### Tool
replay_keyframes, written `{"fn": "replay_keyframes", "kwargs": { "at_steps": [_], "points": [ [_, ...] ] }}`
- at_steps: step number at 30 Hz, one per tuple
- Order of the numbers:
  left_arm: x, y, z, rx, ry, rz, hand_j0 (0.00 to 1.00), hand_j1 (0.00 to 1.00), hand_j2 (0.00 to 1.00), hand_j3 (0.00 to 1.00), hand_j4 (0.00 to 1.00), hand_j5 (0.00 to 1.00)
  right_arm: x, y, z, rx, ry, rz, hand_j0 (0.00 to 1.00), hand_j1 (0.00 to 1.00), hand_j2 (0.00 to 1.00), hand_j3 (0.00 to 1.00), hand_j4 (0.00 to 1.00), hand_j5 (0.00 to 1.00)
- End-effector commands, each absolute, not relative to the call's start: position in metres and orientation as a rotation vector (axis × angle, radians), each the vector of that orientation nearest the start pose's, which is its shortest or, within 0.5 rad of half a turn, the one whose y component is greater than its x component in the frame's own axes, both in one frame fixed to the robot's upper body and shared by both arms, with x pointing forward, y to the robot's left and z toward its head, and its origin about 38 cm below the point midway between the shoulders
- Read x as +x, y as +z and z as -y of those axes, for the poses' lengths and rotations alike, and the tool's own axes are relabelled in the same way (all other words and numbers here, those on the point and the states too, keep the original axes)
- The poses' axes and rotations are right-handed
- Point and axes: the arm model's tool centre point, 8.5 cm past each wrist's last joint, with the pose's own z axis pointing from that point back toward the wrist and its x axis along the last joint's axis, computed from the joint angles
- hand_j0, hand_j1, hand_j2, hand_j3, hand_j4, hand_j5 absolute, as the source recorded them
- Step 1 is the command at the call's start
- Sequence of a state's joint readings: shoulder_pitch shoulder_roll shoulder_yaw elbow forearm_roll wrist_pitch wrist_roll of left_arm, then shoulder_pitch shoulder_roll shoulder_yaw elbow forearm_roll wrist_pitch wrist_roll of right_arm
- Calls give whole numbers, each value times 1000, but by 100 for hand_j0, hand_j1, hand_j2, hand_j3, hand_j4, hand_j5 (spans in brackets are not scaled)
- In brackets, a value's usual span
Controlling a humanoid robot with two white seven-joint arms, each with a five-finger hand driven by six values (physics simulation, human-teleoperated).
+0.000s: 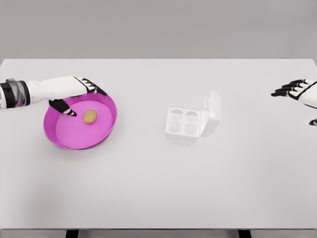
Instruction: Pack egg into the box and close the box lid
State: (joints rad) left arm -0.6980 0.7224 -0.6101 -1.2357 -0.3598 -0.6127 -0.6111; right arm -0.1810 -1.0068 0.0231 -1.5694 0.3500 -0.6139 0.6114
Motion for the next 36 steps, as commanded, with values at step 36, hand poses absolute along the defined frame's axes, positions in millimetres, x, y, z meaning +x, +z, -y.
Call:
{"fn": "replay_keyframes", "kwargs": {
  "at_steps": [36],
  "points": [
    [459,166,-309,259,-2057,1229,79,79,79,79,79,79,362,252,441,-612,1936,1204,100,100,100,100,100,100]
  ]
}}
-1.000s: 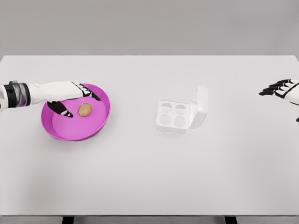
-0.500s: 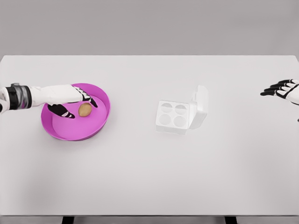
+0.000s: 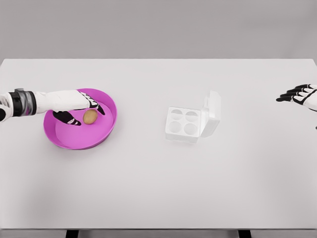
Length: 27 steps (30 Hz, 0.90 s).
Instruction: Pack egg into the box and close the box lid
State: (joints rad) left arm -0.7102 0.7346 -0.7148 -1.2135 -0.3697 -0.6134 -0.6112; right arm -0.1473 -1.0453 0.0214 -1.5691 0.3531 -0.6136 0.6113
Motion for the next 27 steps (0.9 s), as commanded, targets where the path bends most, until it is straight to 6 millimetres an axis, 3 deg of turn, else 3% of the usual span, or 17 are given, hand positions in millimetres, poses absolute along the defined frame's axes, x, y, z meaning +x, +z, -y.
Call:
{"fn": "replay_keyframes", "kwargs": {
  "at_steps": [1,27],
  "points": [
    [459,166,-309,259,-2057,1229,79,79,79,79,79,79,361,249,441,-606,1936,1200,100,100,100,100,100,100],
    [459,158,-309,255,-2060,1207,78,78,78,78,78,78,356,253,448,-612,1943,1170,100,100,100,100,100,100]
  ]
}}
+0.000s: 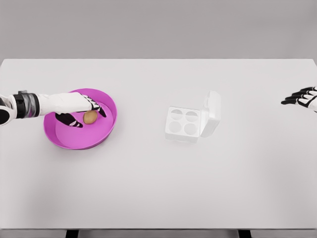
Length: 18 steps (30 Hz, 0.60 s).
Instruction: Pack egg into the box and close the box lid
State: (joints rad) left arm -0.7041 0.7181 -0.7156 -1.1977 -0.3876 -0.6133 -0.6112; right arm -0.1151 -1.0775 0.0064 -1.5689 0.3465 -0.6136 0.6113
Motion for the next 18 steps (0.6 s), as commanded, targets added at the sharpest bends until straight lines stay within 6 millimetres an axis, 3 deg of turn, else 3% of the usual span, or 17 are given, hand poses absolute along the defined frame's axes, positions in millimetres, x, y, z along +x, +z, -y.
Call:
{"fn": "replay_keyframes", "kwargs": {
  "at_steps": [1,10,14,15,18],
  "points": [
    [459,157,-308,255,-2062,1206,77,77,77,77,77,77,356,252,449,-607,1943,1167,100,100,100,100,100,100],
    [459,157,-309,257,-2062,1203,52,52,52,52,52,52,355,253,444,-584,1925,1209,100,100,100,100,100,100],
    [460,159,-309,262,-2060,1209,48,48,48,48,48,48,352,248,441,-554,1933,1209,100,100,100,100,100,100],
    [460,161,-309,265,-2057,1213,48,48,48,48,48,48,350,248,432,-541,1955,1222,100,100,100,100,100,100],
    [460,163,-307,265,-2059,1223,46,46,46,46,46,46,343,231,421,-477,1984,1208,100,100,100,100,100,100]
  ]
}}
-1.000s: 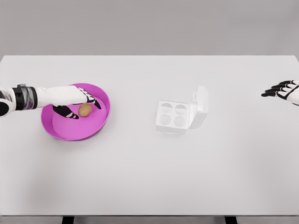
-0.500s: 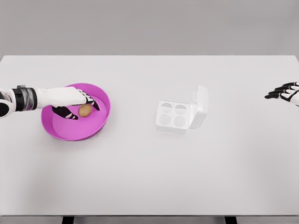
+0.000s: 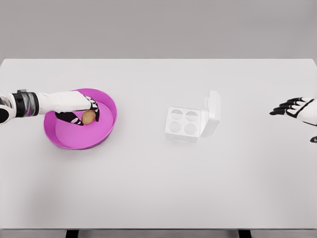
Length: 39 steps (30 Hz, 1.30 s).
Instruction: Pack egg into the box and close the box lid
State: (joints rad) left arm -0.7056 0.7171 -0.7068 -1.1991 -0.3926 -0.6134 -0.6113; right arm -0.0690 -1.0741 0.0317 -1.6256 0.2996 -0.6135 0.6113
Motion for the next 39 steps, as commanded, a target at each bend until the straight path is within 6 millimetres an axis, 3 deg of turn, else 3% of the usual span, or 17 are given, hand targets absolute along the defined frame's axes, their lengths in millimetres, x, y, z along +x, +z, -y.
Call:
{"fn": "replay_keyframes", "kwargs": {
  "at_steps": [1,6,10,12,16,20,22,24,25,39],
  "points": [
    [460,164,-307,264,-2058,1229,46,46,46,46,46,46,341,228,411,-452,2013,1219,100,100,100,100,100,100],
    [459,174,-300,269,-2063,1270,46,46,46,46,46,46,331,216,375,-363,2104,1253,100,100,100,100,100,100],
    [459,184,-299,291,-2054,1310,46,46,46,46,46,46,344,202,354,-390,2164,1248,100,100,100,100,100,100],
    [459,186,-299,292,-2051,1318,46,46,46,46,46,46,366,191,375,-403,2091,1193,100,100,100,100,100,100],
    [457,202,-291,316,-2062,1373,46,46,46,46,46,46,385,186,404,-439,1987,1153,100,100,100,100,100,100],
    [455,211,-284,325,-2078,1410,46,46,46,46,46,46,405,178,416,-475,1913,1136,100,100,100,100,100,100],
    [453,217,-278,330,-2092,1434,46,46,46,46,46,46,401,186,403,-475,1956,1163,100,100,100,100,100,100],
    [450,222,-272,324,-2099,1459,46,46,46,46,46,46,381,197,364,-446,2077,1246,100,100,100,100,100,100],
    [450,221,-269,317,-2099,1467,45,45,45,45,45,45,374,199,359,-437,2103,1250,100,100,100,100,100,100],
    [453,219,-207,210,-2052,1643,45,45,45,45,45,45,375,197,359,-431,2093,1252,100,100,100,100,100,100]
  ]
}}
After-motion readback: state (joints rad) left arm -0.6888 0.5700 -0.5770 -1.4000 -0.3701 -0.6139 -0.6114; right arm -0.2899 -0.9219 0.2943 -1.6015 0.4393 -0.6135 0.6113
